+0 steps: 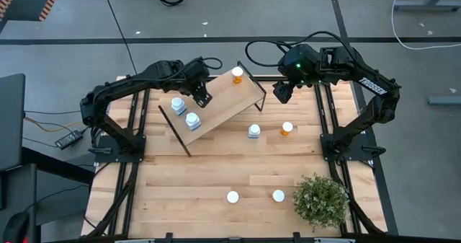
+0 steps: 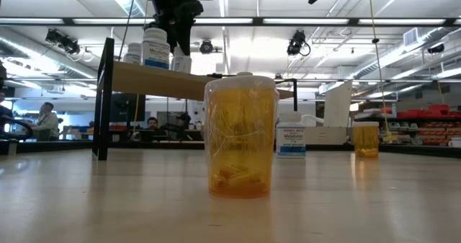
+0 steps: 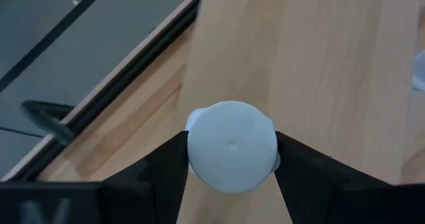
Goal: Pick and place medicine bottles onto shelf by color
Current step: Put the white pill bottle on the shelf
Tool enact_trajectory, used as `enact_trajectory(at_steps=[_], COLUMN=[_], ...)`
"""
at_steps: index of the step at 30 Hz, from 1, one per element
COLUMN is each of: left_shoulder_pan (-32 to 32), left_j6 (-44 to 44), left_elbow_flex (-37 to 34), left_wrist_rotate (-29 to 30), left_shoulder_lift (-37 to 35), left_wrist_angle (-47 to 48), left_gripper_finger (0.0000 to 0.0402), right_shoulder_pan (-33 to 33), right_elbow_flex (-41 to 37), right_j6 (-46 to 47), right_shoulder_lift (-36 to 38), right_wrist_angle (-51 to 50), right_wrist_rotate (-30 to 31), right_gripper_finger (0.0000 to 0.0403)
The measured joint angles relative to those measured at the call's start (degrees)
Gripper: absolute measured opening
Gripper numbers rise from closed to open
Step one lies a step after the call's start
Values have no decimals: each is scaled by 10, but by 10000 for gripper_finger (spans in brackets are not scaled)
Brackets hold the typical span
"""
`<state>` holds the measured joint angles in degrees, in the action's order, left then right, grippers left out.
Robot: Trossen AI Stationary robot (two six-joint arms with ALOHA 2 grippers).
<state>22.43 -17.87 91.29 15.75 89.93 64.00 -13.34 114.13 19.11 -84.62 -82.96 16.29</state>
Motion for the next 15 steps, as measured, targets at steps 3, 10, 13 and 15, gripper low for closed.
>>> enact_trajectory(at_steps=[3, 10, 13, 15], left_shoulder_pan=[0, 1, 3, 3], left_j6=[-10, -24, -24, -22], left_elbow_flex=[-21, -32, -32, -32], left_wrist_rotate=[-17, -18, -20, -19], left_shoulder_lift=[1, 0, 0, 0], left_wrist_angle=[-3, -29, -27, -25], left_gripper_finger=[206, 205, 212, 215], right_shoulder_pan=[0, 0, 0, 0], right_elbow_flex=[0, 0, 0, 0], right_j6=[0, 0, 0, 0], right_shoulder_lift=[0, 0, 0, 0], right_wrist_angle=[0, 0, 0, 0], right_wrist_rotate=[0, 0, 0, 0], right_gripper_finger=[282, 282, 282, 282])
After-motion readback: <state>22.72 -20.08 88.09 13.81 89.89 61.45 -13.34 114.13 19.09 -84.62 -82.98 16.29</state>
